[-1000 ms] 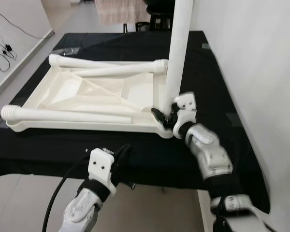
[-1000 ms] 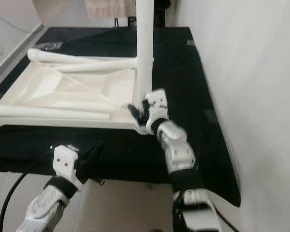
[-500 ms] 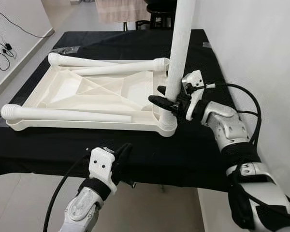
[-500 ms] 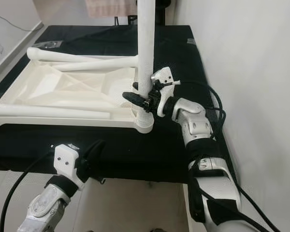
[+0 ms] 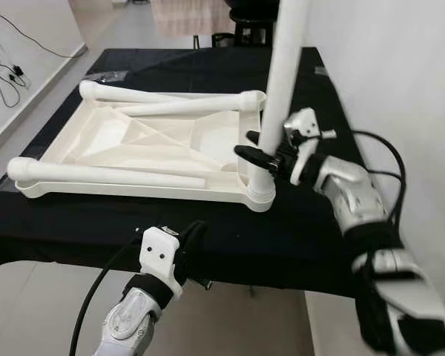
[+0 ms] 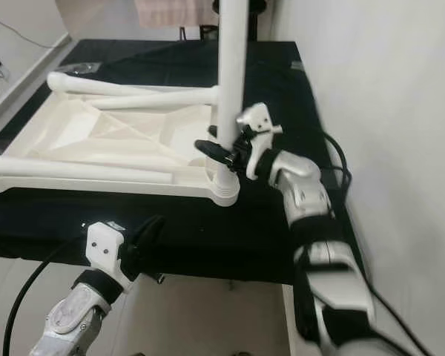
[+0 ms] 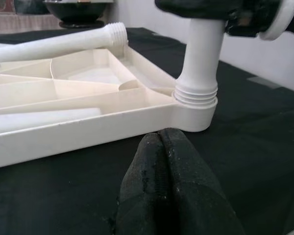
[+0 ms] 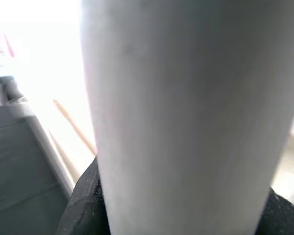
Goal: Building children table
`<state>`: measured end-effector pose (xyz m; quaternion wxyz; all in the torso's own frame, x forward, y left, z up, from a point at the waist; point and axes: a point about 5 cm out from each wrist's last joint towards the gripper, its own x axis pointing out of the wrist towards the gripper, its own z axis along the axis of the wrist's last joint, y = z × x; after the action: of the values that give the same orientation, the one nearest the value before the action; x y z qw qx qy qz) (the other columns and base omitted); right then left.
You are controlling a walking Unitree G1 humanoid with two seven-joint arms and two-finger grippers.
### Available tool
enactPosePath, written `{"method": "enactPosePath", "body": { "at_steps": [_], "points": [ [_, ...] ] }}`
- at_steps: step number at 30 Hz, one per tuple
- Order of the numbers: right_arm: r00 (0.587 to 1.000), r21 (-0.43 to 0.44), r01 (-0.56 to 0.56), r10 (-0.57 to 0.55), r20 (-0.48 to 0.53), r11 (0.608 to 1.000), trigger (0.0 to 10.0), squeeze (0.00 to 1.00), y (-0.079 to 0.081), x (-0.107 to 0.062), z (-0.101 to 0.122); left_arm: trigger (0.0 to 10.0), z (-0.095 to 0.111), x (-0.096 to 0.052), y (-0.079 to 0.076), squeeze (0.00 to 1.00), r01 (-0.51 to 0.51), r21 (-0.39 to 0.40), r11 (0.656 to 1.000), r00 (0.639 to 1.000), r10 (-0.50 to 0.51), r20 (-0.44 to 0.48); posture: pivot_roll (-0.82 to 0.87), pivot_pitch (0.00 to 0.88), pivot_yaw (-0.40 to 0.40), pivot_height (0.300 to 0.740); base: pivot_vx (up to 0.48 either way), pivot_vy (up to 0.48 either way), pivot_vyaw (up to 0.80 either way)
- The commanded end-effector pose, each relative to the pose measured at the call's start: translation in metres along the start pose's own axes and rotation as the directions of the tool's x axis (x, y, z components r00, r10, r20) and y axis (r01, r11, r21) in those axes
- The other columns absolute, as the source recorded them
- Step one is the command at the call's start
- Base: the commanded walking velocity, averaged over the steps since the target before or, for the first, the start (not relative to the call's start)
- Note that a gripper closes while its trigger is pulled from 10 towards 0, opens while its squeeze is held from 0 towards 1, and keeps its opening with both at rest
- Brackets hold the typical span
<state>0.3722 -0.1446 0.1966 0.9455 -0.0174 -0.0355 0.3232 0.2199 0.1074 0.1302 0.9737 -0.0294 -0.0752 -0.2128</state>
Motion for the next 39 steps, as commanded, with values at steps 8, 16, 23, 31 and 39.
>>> {"method": "enactPosePath", "body": {
  "at_steps": [8, 16, 23, 31, 39],
  "points": [
    [0.923, 0.028, 0.336, -0.324, -0.207, 0.941, 0.0, 0.0, 0.063, -0.013, -0.068, 10.0, -0.004, -0.005, 0.003, 0.0, -0.004, 0.004, 1.0, 1.0, 0.004, -0.023, 0.09, 0.126, -0.001, 0.74, 0.0, 0.0, 0.0],
    [0.945, 0.038, 0.296, -0.287, -0.16, 0.954, 10.0, 0.0, 0.06, 0.005, -0.053, 10.0, -0.004, -0.005, 0.004, 0.0, -0.011, 0.011, 1.0, 1.0, 0.011, -0.024, 0.11, 0.125, -0.003, 0.74, 0.0, 0.0, 0.0],
    [0.997, 0.108, 0.058, -0.063, 0.041, 0.993, 10.0, 0.83, 0.06, 0.019, -0.002, 10.0, -0.004, -0.003, 0.004, 0.0, -0.006, 0.005, 1.0, 1.0, 0.006, -0.023, 0.1, 0.12, 0.005, 0.74, 0.0, 0.0, 0.0],
    [0.968, 0.006, -0.243, 0.242, 0.06, 0.97, 10.0, 0.0, 0.05, 0.029, 0.024, 10.0, -0.004, -0.002, 0.004, 0.0, -0.007, 0.004, 1.0, 1.0, 0.007, -0.02, 0.1, 0.117, 0.001, 0.74, 0.0, 0.0, 0.0],
    [0.872, 0.019, -0.489, 0.49, -0.015, 0.872, 0.0, 0.0, 0.038, 0.028, 0.023, 10.0, -0.004, -0.002, 0.003, 0.0, -0.01, 0.006, 1.0, 1.0, 0.01, -0.017, 0.12, 0.116, -0.008, 0.74, 0.0, 0.0, 0.0]
  ]
}}
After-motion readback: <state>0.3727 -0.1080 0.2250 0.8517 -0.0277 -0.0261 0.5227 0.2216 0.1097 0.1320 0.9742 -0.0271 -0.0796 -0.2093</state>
